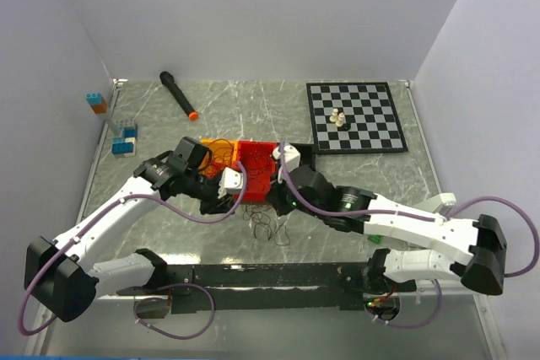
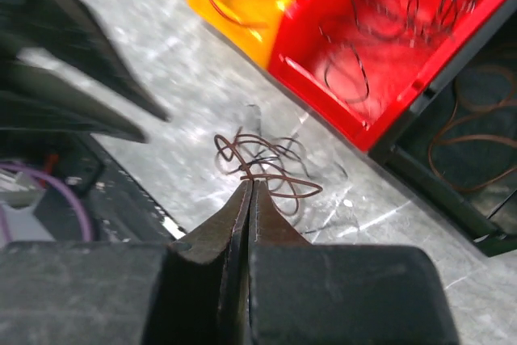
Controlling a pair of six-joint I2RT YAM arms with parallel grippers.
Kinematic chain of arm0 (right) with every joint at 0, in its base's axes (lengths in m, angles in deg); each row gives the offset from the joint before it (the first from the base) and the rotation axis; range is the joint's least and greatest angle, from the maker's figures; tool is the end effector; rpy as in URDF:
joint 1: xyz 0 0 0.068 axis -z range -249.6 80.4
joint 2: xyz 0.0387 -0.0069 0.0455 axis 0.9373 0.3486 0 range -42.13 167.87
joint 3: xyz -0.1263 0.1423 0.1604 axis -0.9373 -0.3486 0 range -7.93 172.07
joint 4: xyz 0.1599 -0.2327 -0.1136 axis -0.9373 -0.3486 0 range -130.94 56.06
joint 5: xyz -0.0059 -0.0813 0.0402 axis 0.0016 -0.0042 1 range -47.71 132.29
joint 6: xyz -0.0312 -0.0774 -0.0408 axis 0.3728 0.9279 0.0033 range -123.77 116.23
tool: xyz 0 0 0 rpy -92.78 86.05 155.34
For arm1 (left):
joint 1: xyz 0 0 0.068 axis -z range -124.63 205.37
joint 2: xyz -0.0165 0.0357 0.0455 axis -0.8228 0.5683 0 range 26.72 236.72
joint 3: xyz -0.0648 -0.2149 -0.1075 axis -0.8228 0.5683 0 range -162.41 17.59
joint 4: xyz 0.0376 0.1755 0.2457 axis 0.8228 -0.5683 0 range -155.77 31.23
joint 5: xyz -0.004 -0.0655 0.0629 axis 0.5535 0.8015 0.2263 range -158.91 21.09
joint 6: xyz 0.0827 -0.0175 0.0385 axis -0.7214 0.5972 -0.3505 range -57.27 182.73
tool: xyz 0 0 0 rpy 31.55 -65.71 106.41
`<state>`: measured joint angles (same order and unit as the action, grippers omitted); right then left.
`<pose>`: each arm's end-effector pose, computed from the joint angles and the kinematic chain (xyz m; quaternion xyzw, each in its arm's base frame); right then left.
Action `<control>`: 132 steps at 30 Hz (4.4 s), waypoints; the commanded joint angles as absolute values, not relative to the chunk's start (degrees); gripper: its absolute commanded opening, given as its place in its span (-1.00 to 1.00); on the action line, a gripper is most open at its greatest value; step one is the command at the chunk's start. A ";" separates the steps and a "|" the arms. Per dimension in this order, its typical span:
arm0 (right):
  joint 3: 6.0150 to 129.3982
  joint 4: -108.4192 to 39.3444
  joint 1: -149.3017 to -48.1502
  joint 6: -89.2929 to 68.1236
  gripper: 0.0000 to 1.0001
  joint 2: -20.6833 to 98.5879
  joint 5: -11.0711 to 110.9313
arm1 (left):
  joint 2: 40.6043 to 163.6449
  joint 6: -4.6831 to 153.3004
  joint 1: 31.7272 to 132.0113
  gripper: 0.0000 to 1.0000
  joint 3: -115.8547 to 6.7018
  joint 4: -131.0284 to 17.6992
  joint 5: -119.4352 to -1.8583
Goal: Untangle the cables
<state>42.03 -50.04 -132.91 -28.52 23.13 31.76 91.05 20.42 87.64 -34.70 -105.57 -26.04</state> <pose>0.1704 0.3049 0.2306 -0.2444 0.8345 0.2812 0.4060 0.2087 -0.1991 0.2115 0.6213 0.6539 -0.3288 0.2799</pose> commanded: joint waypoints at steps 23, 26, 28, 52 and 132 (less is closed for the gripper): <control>66.69 -54.86 -139.47 -20.73 -1.00 18.25 29.55 | 89.91 24.59 83.32 -0.97 -35.49 -100.34 -5.54; 67.13 -55.21 -139.74 -20.47 -1.00 17.81 28.41 | 89.56 21.78 83.06 -0.98 -35.58 -102.62 -5.80; 67.65 -55.65 -139.74 -20.21 -1.00 16.85 27.62 | 89.21 20.63 82.88 -0.99 -35.23 -103.33 -6.50; 71.89 -62.68 -139.74 -15.89 -0.86 14.56 24.00 | 86.40 18.43 82.53 -0.98 -37.41 -107.10 -13.98; 76.89 -69.28 -136.57 -12.82 -1.00 23.09 46.94 | 85.69 44.43 78.85 0.41 -38.22 -87.61 -14.87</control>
